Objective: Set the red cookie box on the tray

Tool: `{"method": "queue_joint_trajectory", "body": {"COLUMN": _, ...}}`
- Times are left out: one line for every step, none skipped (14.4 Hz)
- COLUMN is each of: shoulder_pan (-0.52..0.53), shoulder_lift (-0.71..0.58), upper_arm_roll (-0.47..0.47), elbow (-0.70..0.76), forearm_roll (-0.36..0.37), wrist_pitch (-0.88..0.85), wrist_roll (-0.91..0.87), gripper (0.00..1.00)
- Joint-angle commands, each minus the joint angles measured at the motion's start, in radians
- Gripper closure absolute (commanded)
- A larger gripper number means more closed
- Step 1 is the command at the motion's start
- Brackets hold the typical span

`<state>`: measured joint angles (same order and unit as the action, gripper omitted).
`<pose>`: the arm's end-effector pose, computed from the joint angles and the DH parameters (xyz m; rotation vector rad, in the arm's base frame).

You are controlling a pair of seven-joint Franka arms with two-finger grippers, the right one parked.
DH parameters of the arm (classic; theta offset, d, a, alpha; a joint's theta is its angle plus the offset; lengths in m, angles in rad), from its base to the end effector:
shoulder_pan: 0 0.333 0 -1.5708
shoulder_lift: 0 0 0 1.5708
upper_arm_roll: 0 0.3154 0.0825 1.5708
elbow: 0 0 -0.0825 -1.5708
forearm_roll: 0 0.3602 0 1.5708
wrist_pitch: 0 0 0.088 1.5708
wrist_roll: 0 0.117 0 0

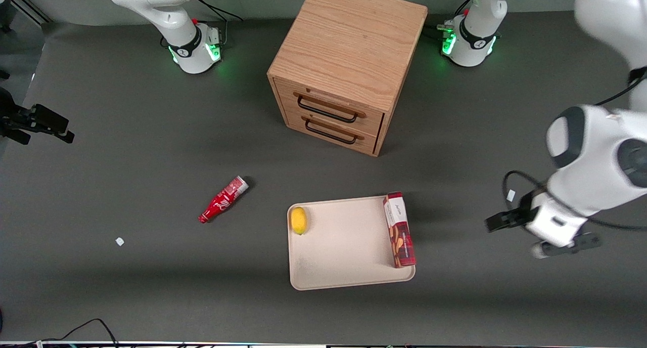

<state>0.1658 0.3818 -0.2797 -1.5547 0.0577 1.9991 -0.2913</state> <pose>0.6522 -0.0468 0.4399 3.0642 0.2743 0.1019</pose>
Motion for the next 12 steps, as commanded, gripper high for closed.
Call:
{"method": "queue_joint_trajectory", "body": {"shoulder_pan": 0.079, "shoulder_lift": -0.203, "upper_arm_roll": -0.006, "elbow": -0.117, "forearm_roll": -0.021, "wrist_pitch": -0.15, "wrist_roll": 0.128, "gripper": 0.0}}
{"method": "queue_joint_trajectory", "body": {"shoulder_pan": 0.099, "shoulder_lift": -0.243, "upper_arm_roll": -0.007, "elbow": -0.119, "forearm_roll": -0.022, "wrist_pitch": -0.207, "wrist_roll": 0.15, "gripper": 0.0}}
{"method": "queue_joint_trajectory", "body": {"shoulder_pan": 0.116, "shoulder_lift": -0.283, "upper_arm_roll": -0.007, "elbow": -0.119, "forearm_roll": -0.022, "wrist_pitch": -0.256, "wrist_roll": 0.165, "gripper": 0.0}}
{"method": "queue_joint_trajectory", "body": {"shoulder_pan": 0.132, "shoulder_lift": -0.322, "upper_arm_roll": -0.01, "elbow": -0.12, "forearm_roll": -0.024, "wrist_pitch": -0.287, "wrist_roll": 0.182, "gripper": 0.0}}
{"method": "queue_joint_trajectory", "body": {"shoulder_pan": 0.156, "shoulder_lift": -0.357, "upper_arm_roll": -0.033, "elbow": -0.119, "forearm_roll": -0.024, "wrist_pitch": -0.308, "wrist_roll": 0.193, "gripper": 0.0}}
{"method": "queue_joint_trajectory", "body": {"shoulder_pan": 0.179, "shoulder_lift": -0.389, "upper_arm_roll": -0.05, "elbow": -0.12, "forearm_roll": -0.024, "wrist_pitch": -0.333, "wrist_roll": 0.199, "gripper": 0.0}}
{"method": "queue_joint_trajectory", "body": {"shoulder_pan": 0.182, "shoulder_lift": -0.417, "upper_arm_roll": -0.058, "elbow": -0.119, "forearm_roll": -0.026, "wrist_pitch": -0.36, "wrist_roll": 0.207, "gripper": 0.0}}
{"method": "queue_joint_trajectory", "body": {"shoulder_pan": 0.185, "shoulder_lift": -0.443, "upper_arm_roll": -0.061, "elbow": -0.117, "forearm_roll": -0.035, "wrist_pitch": -0.387, "wrist_roll": 0.219, "gripper": 0.0}}
{"method": "queue_joint_trajectory", "body": {"shoulder_pan": 0.186, "shoulder_lift": -0.464, "upper_arm_roll": -0.061, "elbow": -0.116, "forearm_roll": -0.065, "wrist_pitch": -0.408, "wrist_roll": 0.231, "gripper": 0.0}}
{"method": "queue_joint_trajectory", "body": {"shoulder_pan": 0.186, "shoulder_lift": -0.478, "upper_arm_roll": -0.056, "elbow": -0.116, "forearm_roll": -0.096, "wrist_pitch": -0.425, "wrist_roll": 0.245, "gripper": 0.0}}
{"method": "queue_joint_trajectory", "body": {"shoulder_pan": 0.182, "shoulder_lift": -0.488, "upper_arm_roll": -0.055, "elbow": -0.116, "forearm_roll": -0.108, "wrist_pitch": -0.428, "wrist_roll": 0.253, "gripper": 0.0}}
{"method": "queue_joint_trajectory", "body": {"shoulder_pan": 0.17, "shoulder_lift": -0.494, "upper_arm_roll": -0.05, "elbow": -0.116, "forearm_roll": -0.108, "wrist_pitch": -0.43, "wrist_roll": 0.251, "gripper": 0.0}}
